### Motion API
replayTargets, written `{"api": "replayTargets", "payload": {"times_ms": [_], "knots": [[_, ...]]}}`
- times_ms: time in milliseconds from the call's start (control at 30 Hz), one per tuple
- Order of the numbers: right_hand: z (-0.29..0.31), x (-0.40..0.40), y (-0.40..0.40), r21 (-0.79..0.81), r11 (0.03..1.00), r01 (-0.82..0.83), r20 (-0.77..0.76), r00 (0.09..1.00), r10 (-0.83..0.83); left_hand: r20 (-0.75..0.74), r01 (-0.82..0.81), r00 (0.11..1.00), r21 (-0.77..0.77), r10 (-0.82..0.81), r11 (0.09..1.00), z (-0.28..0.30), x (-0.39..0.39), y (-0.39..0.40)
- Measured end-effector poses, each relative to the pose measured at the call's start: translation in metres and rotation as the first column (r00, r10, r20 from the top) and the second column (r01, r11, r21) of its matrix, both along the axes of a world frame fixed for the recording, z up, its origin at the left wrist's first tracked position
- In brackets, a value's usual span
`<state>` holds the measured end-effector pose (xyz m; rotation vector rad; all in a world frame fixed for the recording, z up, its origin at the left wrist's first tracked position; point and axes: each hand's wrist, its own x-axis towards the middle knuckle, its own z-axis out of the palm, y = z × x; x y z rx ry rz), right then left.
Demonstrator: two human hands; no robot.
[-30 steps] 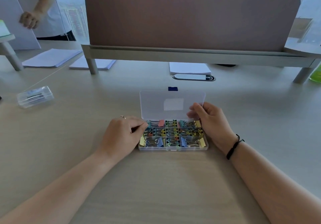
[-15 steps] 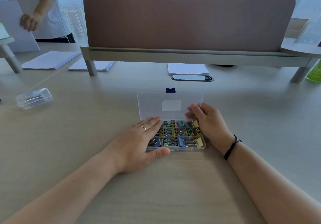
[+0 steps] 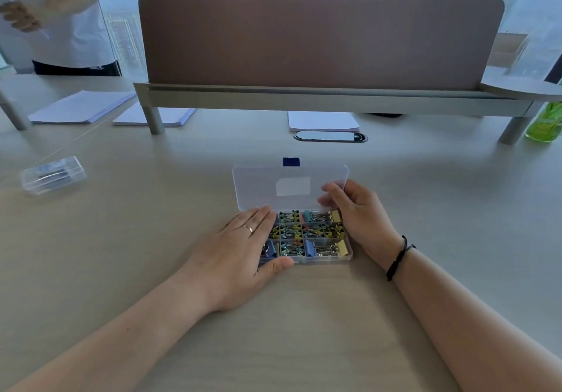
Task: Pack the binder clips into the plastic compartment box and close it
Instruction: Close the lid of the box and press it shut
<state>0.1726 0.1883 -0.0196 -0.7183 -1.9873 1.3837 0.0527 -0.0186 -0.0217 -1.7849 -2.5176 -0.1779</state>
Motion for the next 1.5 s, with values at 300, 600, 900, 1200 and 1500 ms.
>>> {"api": "replayTargets", "payload": {"times_ms": [300,600,900,1200,1500], "knots": [[0.015,0.022,-0.012,0.086,0.995,-0.044,-0.051,0.997,0.049,0.037,-0.037,0.999,0.056,0.035,0.998,0.001,-0.002,-0.002],[0.021,0.056,-0.022,0.461,0.872,-0.168,0.25,0.967,0.054,-0.373,0.407,0.91,0.732,-0.178,0.547,0.03,0.008,-0.027],[0.005,0.058,-0.03,0.685,0.568,-0.455,0.48,0.869,0.117,0.098,0.111,0.989,-0.009,-0.11,0.994,0.008,-0.018,-0.018],[-0.002,0.045,-0.029,0.7,0.548,-0.458,0.495,0.864,0.089,-0.018,0.123,0.992,-0.186,-0.128,0.975,0.006,-0.019,-0.01],[0.002,0.018,-0.03,0.561,0.715,-0.418,0.466,0.873,0.144,0.226,0.161,0.962,-0.012,-0.154,0.987,0.008,-0.026,0.024]]}}
